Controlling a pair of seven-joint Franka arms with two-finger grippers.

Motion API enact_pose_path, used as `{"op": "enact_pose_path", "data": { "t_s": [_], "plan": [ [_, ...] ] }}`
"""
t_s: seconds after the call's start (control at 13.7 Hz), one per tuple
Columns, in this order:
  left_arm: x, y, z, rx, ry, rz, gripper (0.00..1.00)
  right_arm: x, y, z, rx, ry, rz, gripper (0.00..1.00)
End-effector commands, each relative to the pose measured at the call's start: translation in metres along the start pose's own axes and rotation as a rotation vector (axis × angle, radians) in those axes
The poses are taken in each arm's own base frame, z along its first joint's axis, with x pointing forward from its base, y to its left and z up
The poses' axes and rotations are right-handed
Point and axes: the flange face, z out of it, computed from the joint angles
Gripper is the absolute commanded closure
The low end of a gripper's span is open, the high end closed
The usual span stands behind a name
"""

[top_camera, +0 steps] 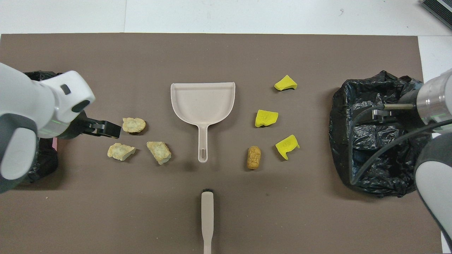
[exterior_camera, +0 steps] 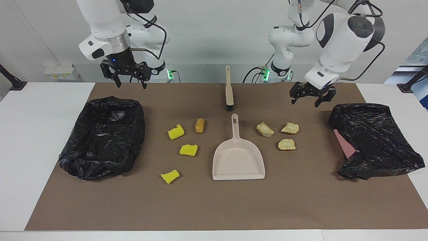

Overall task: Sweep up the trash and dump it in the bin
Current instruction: 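Grasp the dustpan handle with the right gripper while the left gripper reaches forward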

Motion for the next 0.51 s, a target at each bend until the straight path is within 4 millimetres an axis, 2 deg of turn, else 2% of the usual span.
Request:
{"op": "enact_pose_path", "data": {
  "t_s": [0.0,0.07,0.15,0.29,0.44],
  "plan": [
    [-0.034,0.035,0.037,-0.019,-0.009,0.055,0.00,0.002,-0.036,0.015,0.024,0.013,-0.051,0.00],
    [-0.045,0.052,0.051,-0.041,-0.008,0.074,0.00,0.006,-0.047,0.023,0.023,0.014,-0.033,0.00],
    [-0.058,0.069,0.066,-0.051,-0.011,0.092,0.00,0.006,-0.071,0.030,0.019,0.022,-0.040,0.00],
    [-0.083,0.105,0.096,-0.041,-0.031,0.127,0.00,0.010,-0.094,0.045,0.029,0.023,-0.055,0.00],
    [-0.106,0.142,0.125,-0.025,-0.055,0.104,0.00,0.005,-0.131,0.058,0.035,0.022,-0.052,0.00]
  ]
}}
